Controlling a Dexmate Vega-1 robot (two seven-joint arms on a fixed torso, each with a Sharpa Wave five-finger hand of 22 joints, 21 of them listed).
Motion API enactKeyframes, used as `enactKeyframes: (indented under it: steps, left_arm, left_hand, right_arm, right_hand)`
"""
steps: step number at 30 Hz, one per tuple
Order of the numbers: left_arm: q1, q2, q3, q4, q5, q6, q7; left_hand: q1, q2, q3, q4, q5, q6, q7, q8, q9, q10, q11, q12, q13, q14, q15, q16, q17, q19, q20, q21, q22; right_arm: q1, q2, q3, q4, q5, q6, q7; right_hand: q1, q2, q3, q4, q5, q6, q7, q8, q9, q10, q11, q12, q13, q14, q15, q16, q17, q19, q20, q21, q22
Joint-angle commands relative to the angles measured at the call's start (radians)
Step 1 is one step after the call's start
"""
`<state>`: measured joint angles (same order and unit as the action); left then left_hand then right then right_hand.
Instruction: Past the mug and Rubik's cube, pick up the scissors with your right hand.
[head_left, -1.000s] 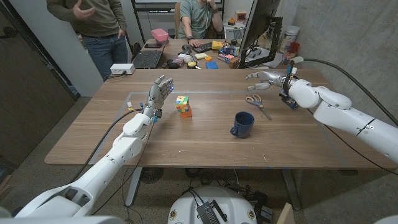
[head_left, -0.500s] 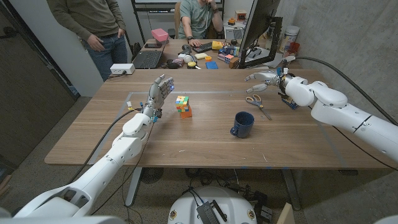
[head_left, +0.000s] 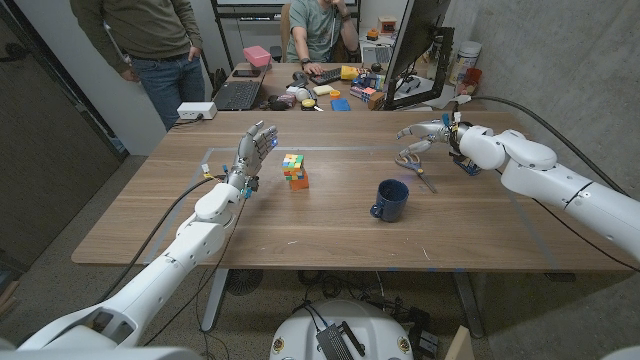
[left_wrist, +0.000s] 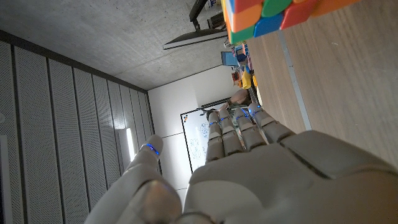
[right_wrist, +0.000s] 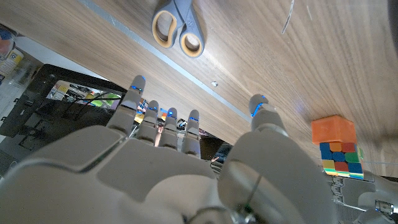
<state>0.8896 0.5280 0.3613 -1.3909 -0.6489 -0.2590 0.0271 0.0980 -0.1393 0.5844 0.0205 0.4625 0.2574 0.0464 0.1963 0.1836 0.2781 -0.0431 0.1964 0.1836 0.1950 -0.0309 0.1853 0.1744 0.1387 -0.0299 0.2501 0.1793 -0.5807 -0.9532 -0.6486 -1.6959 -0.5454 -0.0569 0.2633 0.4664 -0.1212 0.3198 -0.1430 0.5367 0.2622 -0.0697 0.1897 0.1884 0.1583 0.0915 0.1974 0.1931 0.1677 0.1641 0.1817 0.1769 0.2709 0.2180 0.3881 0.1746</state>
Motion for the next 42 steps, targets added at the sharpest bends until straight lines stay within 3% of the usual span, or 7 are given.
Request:
enactKeyframes:
  steps: [1, 6, 11, 18, 25, 42]
  left_arm:
    - [0.032, 0.025, -0.005, -0.065, 0.012, 0.042, 0.051]
    - [0.043, 0.033, -0.010, -0.087, 0.017, 0.051, 0.070]
    - [0.044, 0.031, -0.010, -0.089, 0.017, 0.051, 0.072]
    - [0.043, 0.033, -0.008, -0.091, 0.020, 0.054, 0.071]
    - [0.053, 0.041, -0.013, -0.105, 0.020, 0.060, 0.081]
    - [0.046, 0.044, -0.012, -0.104, 0.025, 0.068, 0.084]
  left_hand:
    - [-0.009, 0.002, -0.005, -0.005, 0.007, 0.007, -0.005, 0.005, 0.004, -0.002, -0.002, 0.003, 0.003, 0.011, 0.001, 0.005, 0.006, 0.001, 0.010, -0.003, 0.002]
    - [-0.010, 0.003, -0.006, -0.005, 0.009, 0.007, -0.004, 0.005, 0.004, -0.002, -0.003, 0.002, 0.003, 0.010, 0.001, 0.004, 0.006, 0.001, 0.012, -0.005, 0.002]
    - [-0.010, 0.003, -0.007, -0.006, 0.009, 0.008, -0.005, 0.005, 0.004, -0.002, -0.002, 0.003, 0.003, 0.010, 0.001, 0.004, 0.006, 0.002, 0.014, -0.006, 0.002]
    - [-0.011, 0.004, -0.009, -0.007, 0.010, 0.010, -0.006, 0.005, 0.004, -0.003, -0.003, 0.002, 0.004, 0.009, 0.002, 0.004, 0.006, 0.002, 0.020, -0.007, 0.002]
    - [-0.011, 0.005, -0.010, -0.007, 0.011, 0.012, -0.007, 0.006, 0.004, -0.002, -0.005, 0.002, 0.004, 0.009, 0.003, 0.004, 0.006, 0.003, 0.022, -0.009, 0.003]
    - [-0.012, 0.007, -0.014, -0.010, 0.014, 0.015, -0.008, 0.006, 0.004, -0.004, -0.004, 0.002, 0.004, 0.007, 0.002, 0.004, 0.006, 0.005, 0.018, -0.013, 0.003]
  right_arm:
    - [0.040, 0.038, -0.034, 0.107, 0.004, 0.066, 0.021]
    - [0.043, 0.031, -0.030, 0.120, 0.028, 0.088, 0.029]
    - [0.059, 0.032, -0.036, 0.131, 0.032, 0.095, 0.056]
    - [0.071, 0.044, -0.039, 0.170, 0.055, 0.107, 0.060]
    - [0.084, 0.053, -0.049, 0.199, 0.055, 0.118, 0.051]
    - [0.120, 0.081, -0.090, 0.271, 0.050, 0.110, 0.072]
  right_hand:
    - [0.001, -0.010, -0.005, 0.004, 0.007, -0.002, -0.006, 0.000, 0.002, -0.005, 0.000, 0.004, 0.004, -0.001, -0.002, 0.002, 0.003, 0.009, 0.002, -0.003, 0.004]
    - [0.001, -0.014, -0.011, 0.004, 0.017, 0.018, -0.048, 0.009, 0.001, 0.018, 0.038, 0.016, 0.002, 0.025, 0.000, 0.009, 0.002, 0.033, 0.001, -0.009, 0.005]
    - [0.004, -0.016, -0.015, 0.003, 0.026, 0.066, -0.080, 0.024, -0.001, 0.028, 0.050, 0.020, -0.001, 0.032, 0.001, 0.008, 0.001, 0.055, 0.001, -0.013, 0.005]
    - [0.007, -0.015, -0.016, 0.002, 0.030, 0.073, -0.082, 0.025, -0.001, 0.036, 0.053, 0.022, -0.002, 0.031, 0.000, 0.006, 0.001, 0.062, 0.001, -0.015, 0.004]
    - [0.012, -0.019, -0.023, 0.002, 0.045, 0.046, -0.107, 0.008, -0.003, 0.056, 0.064, 0.027, -0.005, 0.051, -0.010, 0.010, 0.000, 0.084, 0.001, -0.020, 0.004]
    - [0.015, -0.017, -0.028, 0.004, 0.058, 0.065, -0.106, 0.013, -0.004, 0.060, 0.063, 0.026, -0.007, 0.060, -0.004, 0.010, 0.000, 0.098, 0.001, -0.027, 0.004]
